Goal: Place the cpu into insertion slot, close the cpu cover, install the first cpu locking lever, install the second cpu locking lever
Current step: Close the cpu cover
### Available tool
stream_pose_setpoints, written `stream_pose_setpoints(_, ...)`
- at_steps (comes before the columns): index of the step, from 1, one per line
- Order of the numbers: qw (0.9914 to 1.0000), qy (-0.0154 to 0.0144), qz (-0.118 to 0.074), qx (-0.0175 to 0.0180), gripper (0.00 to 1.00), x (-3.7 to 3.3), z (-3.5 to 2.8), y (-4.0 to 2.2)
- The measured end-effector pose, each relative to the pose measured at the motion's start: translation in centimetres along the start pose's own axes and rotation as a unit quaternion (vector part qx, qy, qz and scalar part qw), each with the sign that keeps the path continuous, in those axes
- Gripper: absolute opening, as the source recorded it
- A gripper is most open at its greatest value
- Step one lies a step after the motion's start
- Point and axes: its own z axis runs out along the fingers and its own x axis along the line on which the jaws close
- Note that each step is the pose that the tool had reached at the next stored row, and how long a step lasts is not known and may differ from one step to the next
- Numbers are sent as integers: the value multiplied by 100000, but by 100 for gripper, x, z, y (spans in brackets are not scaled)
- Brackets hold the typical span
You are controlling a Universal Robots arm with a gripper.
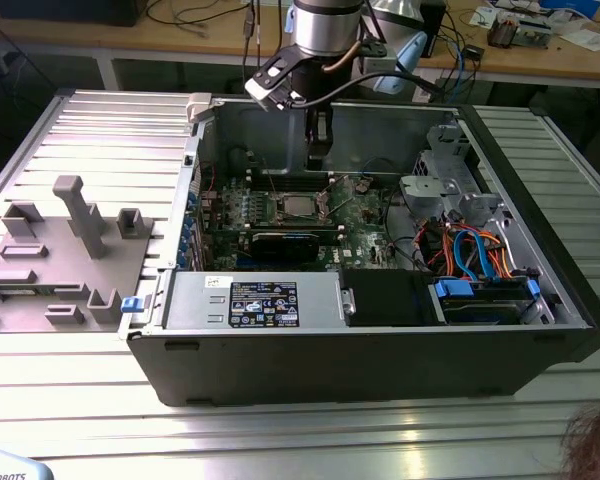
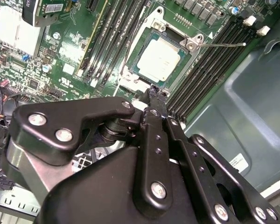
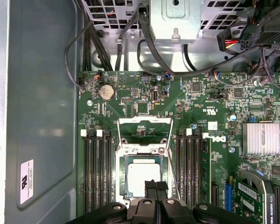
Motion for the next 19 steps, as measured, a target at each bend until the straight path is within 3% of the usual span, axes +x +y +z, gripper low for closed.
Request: stream_pose_setpoints(19,100000,-1,0,-1,11,-1,-41,4)
